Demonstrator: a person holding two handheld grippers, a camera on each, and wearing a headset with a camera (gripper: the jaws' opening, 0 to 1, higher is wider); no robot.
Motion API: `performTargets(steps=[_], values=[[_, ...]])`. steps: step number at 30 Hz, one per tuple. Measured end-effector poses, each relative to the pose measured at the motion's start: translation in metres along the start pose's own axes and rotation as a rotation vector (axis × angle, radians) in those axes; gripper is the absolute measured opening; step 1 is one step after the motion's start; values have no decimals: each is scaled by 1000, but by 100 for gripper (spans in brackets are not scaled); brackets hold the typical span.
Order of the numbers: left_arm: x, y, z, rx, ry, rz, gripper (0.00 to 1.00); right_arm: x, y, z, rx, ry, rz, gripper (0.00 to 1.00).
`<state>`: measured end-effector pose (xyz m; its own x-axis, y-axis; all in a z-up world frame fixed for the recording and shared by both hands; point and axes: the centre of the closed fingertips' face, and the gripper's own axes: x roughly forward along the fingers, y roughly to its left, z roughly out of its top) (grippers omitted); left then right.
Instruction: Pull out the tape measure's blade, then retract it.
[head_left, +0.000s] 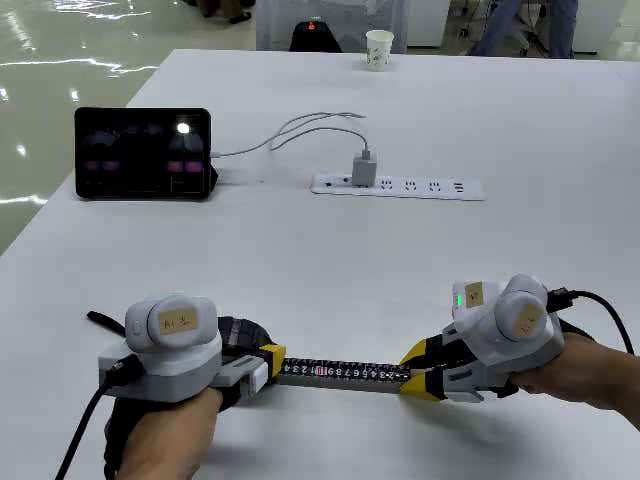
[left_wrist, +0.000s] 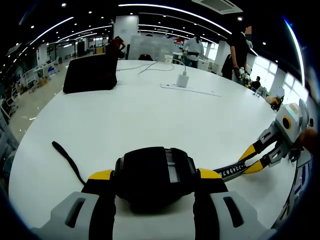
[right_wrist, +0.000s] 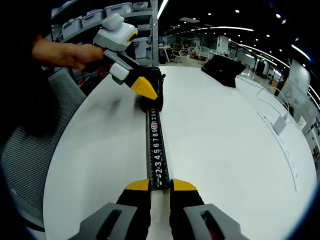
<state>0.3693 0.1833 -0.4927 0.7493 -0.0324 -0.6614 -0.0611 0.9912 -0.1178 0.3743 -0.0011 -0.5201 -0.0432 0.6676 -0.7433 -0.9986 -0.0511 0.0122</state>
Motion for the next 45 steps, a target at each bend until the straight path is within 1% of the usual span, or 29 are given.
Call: performTargets(steps=[27, 45], values=[[0, 0, 0, -6, 4, -10, 58, 24, 3, 26, 4, -31, 8, 10], [0, 0, 0, -9, 5, -16, 58, 43, 5, 48, 1, -55, 17, 10]])
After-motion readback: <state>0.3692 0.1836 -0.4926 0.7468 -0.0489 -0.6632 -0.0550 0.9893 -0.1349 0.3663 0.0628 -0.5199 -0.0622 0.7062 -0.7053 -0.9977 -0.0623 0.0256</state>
